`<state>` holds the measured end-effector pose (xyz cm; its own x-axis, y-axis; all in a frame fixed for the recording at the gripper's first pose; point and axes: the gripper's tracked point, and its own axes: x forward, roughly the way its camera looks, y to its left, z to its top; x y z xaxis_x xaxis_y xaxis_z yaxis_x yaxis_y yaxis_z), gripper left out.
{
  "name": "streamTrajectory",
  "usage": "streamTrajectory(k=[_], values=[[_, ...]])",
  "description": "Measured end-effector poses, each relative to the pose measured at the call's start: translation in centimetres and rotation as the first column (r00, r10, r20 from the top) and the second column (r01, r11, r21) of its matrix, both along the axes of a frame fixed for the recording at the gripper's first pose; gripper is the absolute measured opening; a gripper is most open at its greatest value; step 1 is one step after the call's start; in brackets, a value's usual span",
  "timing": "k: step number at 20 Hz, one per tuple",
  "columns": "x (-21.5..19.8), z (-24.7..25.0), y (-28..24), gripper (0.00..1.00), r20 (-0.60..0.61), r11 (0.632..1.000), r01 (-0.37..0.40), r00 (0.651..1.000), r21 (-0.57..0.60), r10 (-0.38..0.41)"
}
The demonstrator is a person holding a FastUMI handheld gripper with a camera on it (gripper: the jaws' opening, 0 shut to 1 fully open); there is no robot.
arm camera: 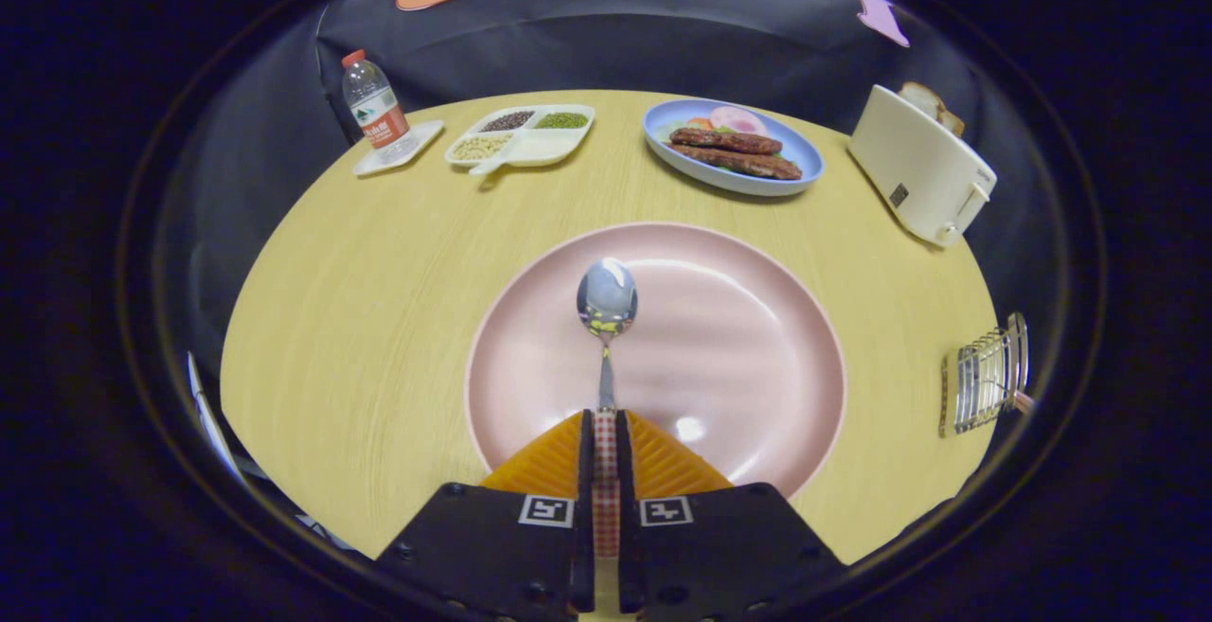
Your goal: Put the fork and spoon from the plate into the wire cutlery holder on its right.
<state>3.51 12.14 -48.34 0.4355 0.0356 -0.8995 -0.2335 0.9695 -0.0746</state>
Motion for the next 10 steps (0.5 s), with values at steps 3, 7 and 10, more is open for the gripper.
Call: streamTrajectory(k=[3, 7, 10], values=[[-0.2, 0.3, -0.4, 0.05, -0.012, 1.0, -0.003, 1.0, -0.019, 0.003], [-0.8, 2.6, -1.2, 0.05, -0.021, 1.0, -0.001, 1.0, 0.006, 0.001], [-1.2, 5.4, -1.9, 0.05, 0.016, 0.999, -0.05, 0.999, 0.02, 0.05]])
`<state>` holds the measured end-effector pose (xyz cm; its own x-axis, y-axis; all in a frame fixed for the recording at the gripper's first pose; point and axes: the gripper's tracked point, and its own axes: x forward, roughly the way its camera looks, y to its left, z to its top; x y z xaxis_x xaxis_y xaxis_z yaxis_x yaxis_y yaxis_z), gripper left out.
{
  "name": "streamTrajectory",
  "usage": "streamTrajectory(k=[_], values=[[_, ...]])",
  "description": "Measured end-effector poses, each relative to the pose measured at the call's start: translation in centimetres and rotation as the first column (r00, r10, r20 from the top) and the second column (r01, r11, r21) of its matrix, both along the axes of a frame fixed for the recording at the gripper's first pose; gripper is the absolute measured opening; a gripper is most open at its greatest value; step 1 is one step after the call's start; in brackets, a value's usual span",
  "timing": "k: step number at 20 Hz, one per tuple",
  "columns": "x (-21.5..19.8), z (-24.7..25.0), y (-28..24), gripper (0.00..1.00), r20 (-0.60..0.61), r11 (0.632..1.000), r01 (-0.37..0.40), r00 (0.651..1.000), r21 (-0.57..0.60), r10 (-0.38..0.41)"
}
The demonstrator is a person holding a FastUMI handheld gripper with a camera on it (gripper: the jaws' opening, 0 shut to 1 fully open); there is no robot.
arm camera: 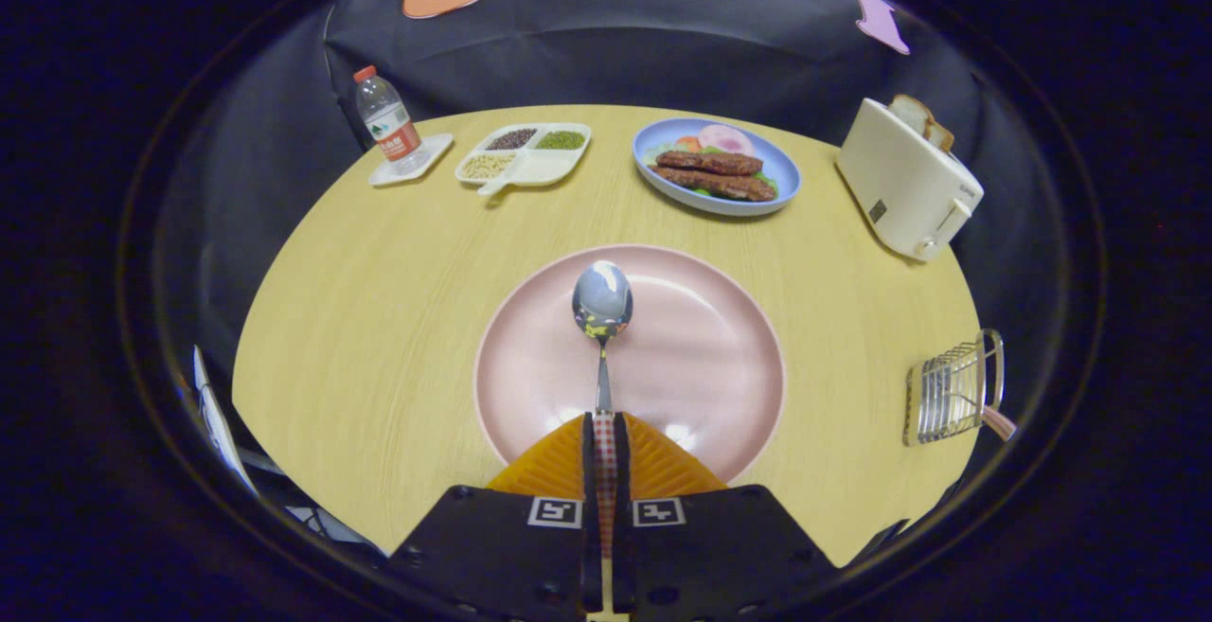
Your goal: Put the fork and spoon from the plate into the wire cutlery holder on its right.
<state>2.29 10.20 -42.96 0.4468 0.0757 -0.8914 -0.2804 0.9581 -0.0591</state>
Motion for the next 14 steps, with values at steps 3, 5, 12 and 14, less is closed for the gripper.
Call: streamTrajectory(k=[3, 5, 12, 14], values=[[-0.1, 2.9, -2.3, 0.01, 0.028, 1.0, 0.001, 1.0, -0.02, 0.0], [-0.5, 4.8, -3.9, 0.01, 0.023, 1.0, 0.013, 1.0, -0.019, -0.013], [0.8, 11.7, -12.3, 0.01, 0.046, 0.997, 0.082, 0.996, -0.013, -0.082], [1.7, 13.2, -15.4, 0.01, 0.066, 0.993, 0.114, 0.992, -0.026, -0.112]])
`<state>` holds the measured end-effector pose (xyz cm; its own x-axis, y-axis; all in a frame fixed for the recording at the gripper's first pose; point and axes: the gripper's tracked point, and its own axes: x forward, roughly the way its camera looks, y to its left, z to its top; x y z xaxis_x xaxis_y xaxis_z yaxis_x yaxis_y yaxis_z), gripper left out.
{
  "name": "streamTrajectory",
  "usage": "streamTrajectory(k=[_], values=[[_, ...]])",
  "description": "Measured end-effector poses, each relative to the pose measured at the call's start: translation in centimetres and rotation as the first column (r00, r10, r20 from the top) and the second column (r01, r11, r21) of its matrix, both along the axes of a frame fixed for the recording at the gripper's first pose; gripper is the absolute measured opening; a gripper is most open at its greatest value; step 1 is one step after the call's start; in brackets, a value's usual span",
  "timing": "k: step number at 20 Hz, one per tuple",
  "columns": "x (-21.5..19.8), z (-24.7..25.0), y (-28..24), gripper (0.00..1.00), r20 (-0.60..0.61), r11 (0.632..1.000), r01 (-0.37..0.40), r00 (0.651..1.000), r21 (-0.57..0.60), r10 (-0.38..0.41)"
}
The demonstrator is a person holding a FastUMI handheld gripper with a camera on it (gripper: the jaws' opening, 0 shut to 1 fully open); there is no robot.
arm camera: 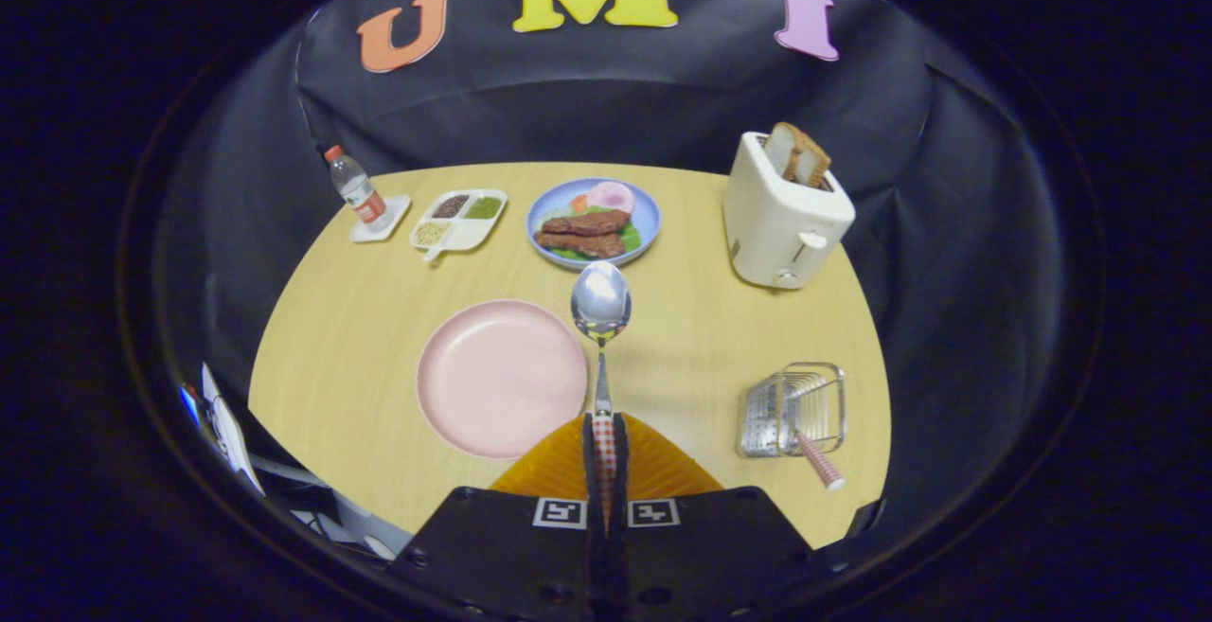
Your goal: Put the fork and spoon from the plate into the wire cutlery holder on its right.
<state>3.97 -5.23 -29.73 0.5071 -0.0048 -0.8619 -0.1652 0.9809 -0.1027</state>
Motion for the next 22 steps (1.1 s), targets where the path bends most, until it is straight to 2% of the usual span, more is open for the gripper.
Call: streamTrajectory(k=[12, 17, 22], values=[[1.3, 2.0, -12.8, 0.01, -0.065, 0.992, 0.118, 0.99, -0.048, -0.121], [-0.6, 1.3, -14.8, 0.01, -0.187, 0.988, 0.153, 0.971, 0.006, -0.149], [-3.2, 0.6, -16.3, 0.01, -0.342, 0.992, 0.114, 0.932, -0.047, -0.123]])
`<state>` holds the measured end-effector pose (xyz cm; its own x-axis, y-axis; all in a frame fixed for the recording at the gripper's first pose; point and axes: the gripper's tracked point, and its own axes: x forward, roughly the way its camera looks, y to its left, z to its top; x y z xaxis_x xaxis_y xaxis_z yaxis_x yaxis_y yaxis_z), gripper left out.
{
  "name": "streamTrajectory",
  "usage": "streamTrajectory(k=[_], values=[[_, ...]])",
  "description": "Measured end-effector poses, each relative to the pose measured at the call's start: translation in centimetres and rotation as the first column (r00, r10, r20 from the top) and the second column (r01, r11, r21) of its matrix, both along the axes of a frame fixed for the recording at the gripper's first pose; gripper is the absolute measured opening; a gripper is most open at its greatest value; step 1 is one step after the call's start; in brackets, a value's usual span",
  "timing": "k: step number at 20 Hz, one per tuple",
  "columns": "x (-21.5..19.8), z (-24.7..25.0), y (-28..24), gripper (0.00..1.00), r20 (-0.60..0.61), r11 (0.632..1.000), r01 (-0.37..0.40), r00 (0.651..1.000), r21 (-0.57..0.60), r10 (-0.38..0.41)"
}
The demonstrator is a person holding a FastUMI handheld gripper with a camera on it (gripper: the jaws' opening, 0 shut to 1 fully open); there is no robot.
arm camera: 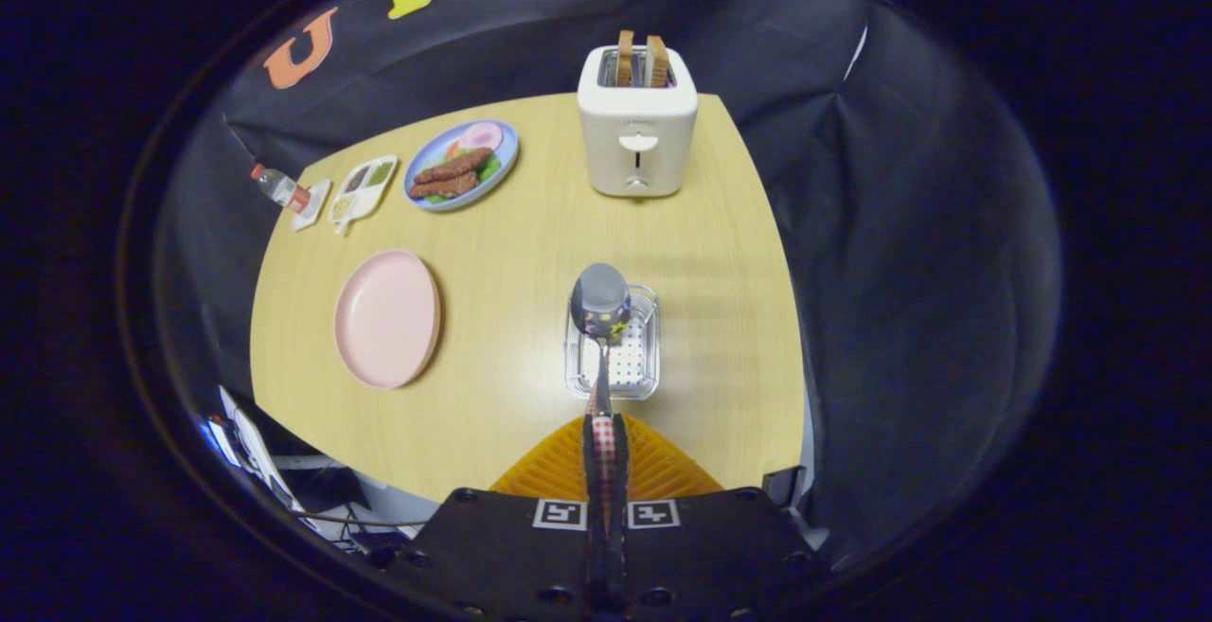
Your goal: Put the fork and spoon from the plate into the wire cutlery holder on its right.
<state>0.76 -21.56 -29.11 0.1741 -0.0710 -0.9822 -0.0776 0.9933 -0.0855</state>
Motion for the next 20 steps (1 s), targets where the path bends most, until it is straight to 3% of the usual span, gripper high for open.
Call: streamTrajectory(k=[8, 20], values=[[0.2, -0.2, 0.0, 0.01, -0.208, 1.0, 0.021, 0.978, 0.014, -0.017], [1.8, -3.7, -0.7, 0.02, -0.482, 1.0, 0.007, 0.876, -0.021, -0.016]])
